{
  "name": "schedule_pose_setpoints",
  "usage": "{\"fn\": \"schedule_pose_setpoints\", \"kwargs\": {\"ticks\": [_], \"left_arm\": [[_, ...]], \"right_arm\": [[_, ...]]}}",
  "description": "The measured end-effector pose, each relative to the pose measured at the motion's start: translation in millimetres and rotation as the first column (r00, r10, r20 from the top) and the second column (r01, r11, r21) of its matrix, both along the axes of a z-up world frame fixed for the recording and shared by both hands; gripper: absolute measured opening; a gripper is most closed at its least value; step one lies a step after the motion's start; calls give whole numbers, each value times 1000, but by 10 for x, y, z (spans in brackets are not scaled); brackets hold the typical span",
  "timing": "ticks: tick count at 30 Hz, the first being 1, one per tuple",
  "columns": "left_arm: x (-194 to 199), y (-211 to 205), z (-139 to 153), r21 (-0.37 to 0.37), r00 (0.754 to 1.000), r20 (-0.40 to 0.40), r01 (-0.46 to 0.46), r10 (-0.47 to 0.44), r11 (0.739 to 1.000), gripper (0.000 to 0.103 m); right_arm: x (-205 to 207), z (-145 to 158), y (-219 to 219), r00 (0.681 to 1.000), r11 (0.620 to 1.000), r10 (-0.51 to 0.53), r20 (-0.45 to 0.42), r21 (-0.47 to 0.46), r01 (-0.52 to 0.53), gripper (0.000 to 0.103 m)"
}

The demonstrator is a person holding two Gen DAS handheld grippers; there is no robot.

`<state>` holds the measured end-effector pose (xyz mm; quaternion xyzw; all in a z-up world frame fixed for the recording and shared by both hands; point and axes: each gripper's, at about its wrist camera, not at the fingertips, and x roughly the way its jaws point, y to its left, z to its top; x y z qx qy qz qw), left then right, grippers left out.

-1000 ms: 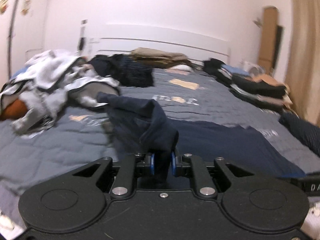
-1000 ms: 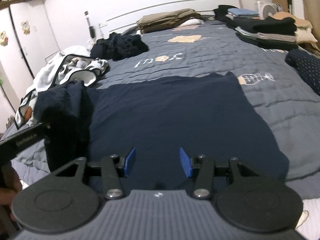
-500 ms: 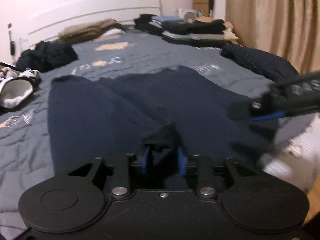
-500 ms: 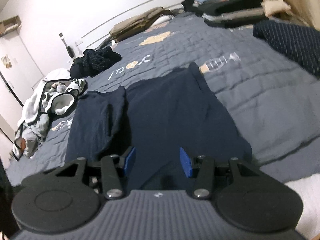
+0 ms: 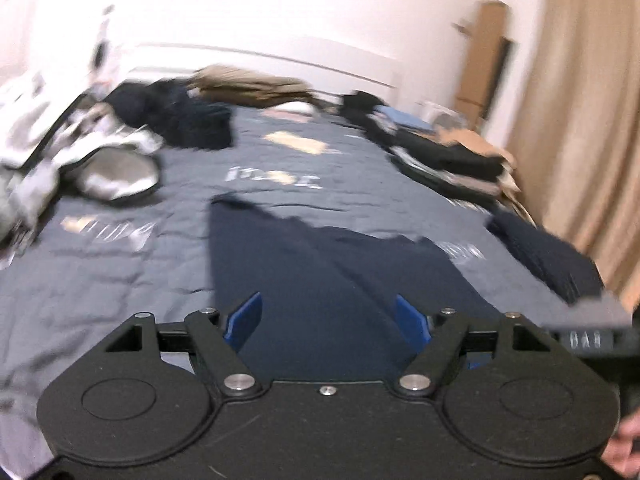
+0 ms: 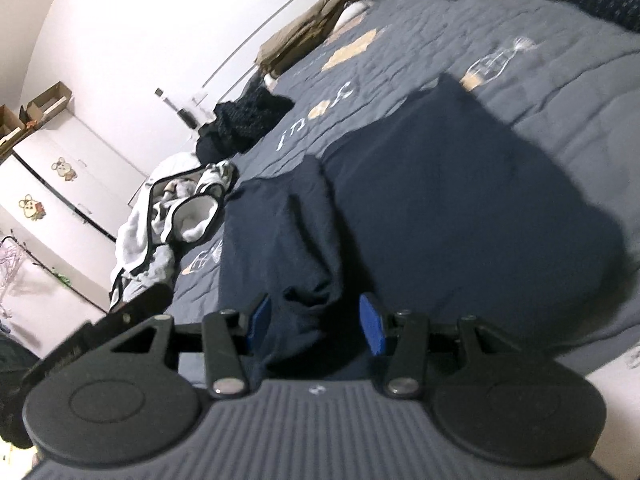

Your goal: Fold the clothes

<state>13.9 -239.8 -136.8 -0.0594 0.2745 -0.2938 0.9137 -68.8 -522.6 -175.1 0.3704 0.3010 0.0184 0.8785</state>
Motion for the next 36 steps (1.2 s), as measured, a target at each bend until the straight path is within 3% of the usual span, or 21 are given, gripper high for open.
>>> {"fn": "schedule_pose_setpoints", "kwargs": {"ticks": [4,12,14,16,21,24,30,34,36], "left_arm": [[96,138,-20,-32,999,-49,-19,17,999,73],[89,159,-78,14,999,-37,6,-5,1000,73],[99,171,-92,20,999,-40,7,-6,1000,73],[109,194,-100,16,999,-48,0,1,1000,73],[138,268,-102,-3,997,-70,-23,22,1000,73],[160,279,-96,-14,997,-78,-26,25,1000,73],[147,240,-106,3,997,-77,-4,4,1000,73],[158,228,-123,2,996,-84,-4,4,1000,73],[164,222,-135,4,996,-90,-4,5,1000,73]], "right_arm": [[118,-28,148,1000,1000,3,11,-20,-3,48],[331,-119,285,999,999,-44,-12,-7,44,57],[377,-165,292,997,999,-50,-56,-3,50,59],[416,-206,287,985,997,-77,-157,-43,71,58],[338,-212,314,982,995,-92,-167,-64,82,59],[369,-280,290,984,993,-118,-132,-33,115,58],[290,-247,171,983,971,-174,-55,157,180,57],[375,-334,150,982,979,-146,-122,125,161,58],[366,-420,112,980,972,-149,-129,165,169,58]]}}
